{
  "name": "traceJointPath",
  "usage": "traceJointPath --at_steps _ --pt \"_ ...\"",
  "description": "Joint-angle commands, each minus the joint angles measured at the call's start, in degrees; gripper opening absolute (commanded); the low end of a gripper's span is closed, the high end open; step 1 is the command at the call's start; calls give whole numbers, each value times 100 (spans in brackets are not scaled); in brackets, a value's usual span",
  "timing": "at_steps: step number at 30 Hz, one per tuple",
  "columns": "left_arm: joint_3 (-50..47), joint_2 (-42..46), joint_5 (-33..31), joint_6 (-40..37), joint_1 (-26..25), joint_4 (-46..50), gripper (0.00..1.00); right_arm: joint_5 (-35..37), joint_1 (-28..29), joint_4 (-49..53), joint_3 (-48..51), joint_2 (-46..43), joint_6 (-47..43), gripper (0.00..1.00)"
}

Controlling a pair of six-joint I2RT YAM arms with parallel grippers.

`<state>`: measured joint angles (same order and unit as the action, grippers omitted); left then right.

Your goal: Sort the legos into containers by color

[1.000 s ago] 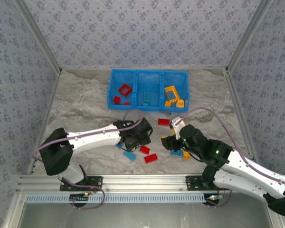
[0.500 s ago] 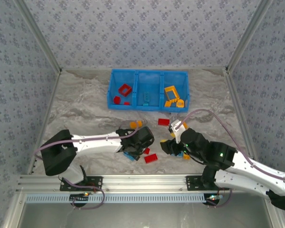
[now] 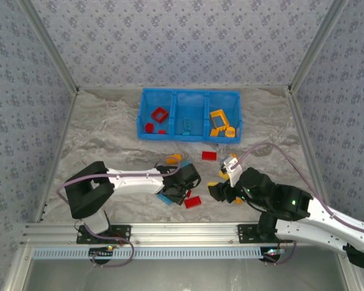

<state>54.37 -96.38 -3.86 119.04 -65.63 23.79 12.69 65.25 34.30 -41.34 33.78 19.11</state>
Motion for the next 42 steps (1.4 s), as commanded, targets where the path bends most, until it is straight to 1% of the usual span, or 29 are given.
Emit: traceJointPath --at_steps 1,3,6,8,10,13,15,17,18,19,21,22,24,27,29,32,37,42 --pt "229 -177 -115 57 71 340 50 76 48 41 76 -30 105 64" --pt "249 -246 -94 24 115 315 48 75 49 41 85 -13 119 64" --pt "256 -304 -103 -77 186 242 41 67 55 41 95 -7 119 64" --pt "312 -193 -257 -247 206 295 38 67 57 40 91 -12 97 64" --pt "491 63 -618 -534 206 608 37 67 56 39 61 5 48 64" --pt "901 578 -1314 -1182 305 1308 35 34 38 -264 -46 210 -105 65" --pt "1151 898 -1706 -1767 508 1794 35 -86 32 -455 -198 524 -271 65" --pt "1335 1199 -1996 -2416 855 2126 35 -199 40 -745 -379 964 -421 65" --pt "1366 1294 -1928 -2879 1093 2074 35 -228 47 -892 -450 1155 -493 64" --pt "1450 1347 -1704 -3350 1466 2097 35 -196 59 -1072 -519 1383 -558 64" --pt "1669 1357 -1293 -4563 2082 1918 36 -98 81 -1599 -558 1763 -666 64" --pt "1825 1288 -1087 -5169 2411 1802 36 8 120 -2036 -536 1932 -745 65" --pt "2253 958 -714 -6267 2954 1772 37 357 242 -2841 -495 2308 -966 65" --pt "2899 194 142 -7232 3630 1864 37 1033 365 -3528 -757 3051 -1238 66" --pt "3317 -301 450 -7610 3897 1958 38 1517 458 -3902 -973 3517 -1406 66" --pt "3913 -977 677 -8055 4124 2096 38 1910 548 -4543 -1230 4126 -1649 68" --pt "4663 -1805 868 -8359 4266 2240 38 2650 639 -4677 -1939 5095 -1837 69" --pt "5121 -2410 888 -8416 4332 2459 39 2696 633 -4666 -2165 5337 -1698 69"
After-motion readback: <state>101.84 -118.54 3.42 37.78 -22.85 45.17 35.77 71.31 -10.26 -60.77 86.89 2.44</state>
